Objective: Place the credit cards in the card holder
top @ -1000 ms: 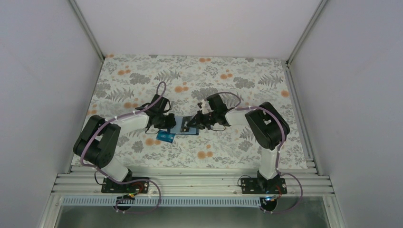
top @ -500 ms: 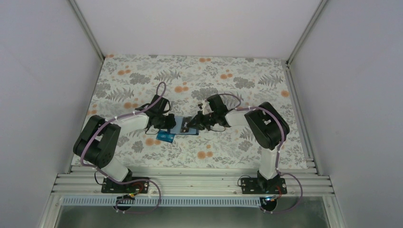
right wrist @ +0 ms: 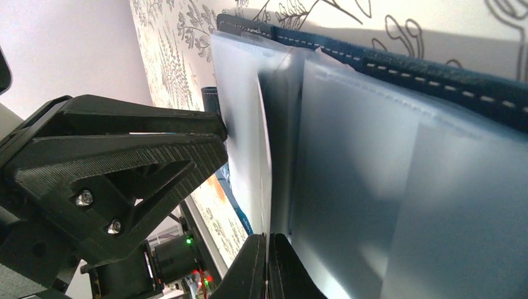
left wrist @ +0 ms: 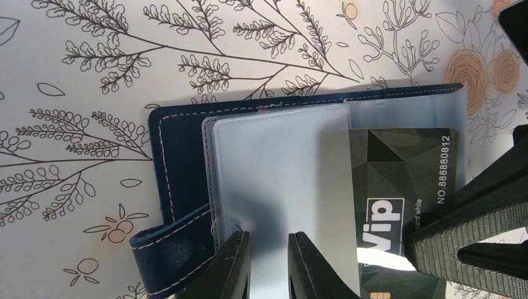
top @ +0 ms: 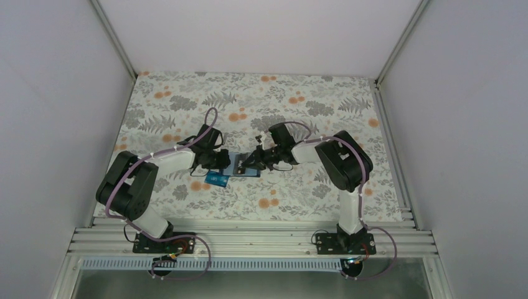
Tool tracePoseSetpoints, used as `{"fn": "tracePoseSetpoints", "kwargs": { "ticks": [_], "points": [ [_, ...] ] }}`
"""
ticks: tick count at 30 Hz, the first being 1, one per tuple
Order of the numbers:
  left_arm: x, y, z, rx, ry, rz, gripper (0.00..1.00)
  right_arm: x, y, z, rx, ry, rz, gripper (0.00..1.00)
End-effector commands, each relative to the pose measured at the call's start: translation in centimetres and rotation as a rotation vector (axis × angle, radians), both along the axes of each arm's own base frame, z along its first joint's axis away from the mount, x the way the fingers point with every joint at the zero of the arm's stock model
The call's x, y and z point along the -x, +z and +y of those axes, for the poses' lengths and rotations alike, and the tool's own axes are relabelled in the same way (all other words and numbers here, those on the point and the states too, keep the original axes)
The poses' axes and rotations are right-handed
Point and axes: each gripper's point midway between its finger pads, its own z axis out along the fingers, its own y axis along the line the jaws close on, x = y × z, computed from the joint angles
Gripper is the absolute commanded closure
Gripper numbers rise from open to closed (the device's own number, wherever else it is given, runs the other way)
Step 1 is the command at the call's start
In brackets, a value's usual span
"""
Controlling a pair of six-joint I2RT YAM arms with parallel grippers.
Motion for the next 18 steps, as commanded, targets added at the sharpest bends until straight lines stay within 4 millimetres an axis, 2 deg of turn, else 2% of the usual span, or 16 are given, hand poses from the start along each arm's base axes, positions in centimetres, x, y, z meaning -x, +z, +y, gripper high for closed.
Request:
{"fn": "tracePoseSetpoints", "kwargs": {
  "ticks": [1,12,18],
  "points": [
    [1.0,-0.9,0.5,-0.012,-0.003,0.035,0.82,0.3,-0.5,0.5,0.003,0.039,-0.004,0.96],
    [1.1,-0.7,0.5,-0.010,-0.004,0.034,0.82,0.2,-0.6,1.7,-0.006,0.069,-0.004,0.96],
    [0.5,1.7,0.7,-0.010,0.009,-0.012,0.80,0.2,-0.9,1.8,0.001,0.072,-0.002,0.96]
  ]
}}
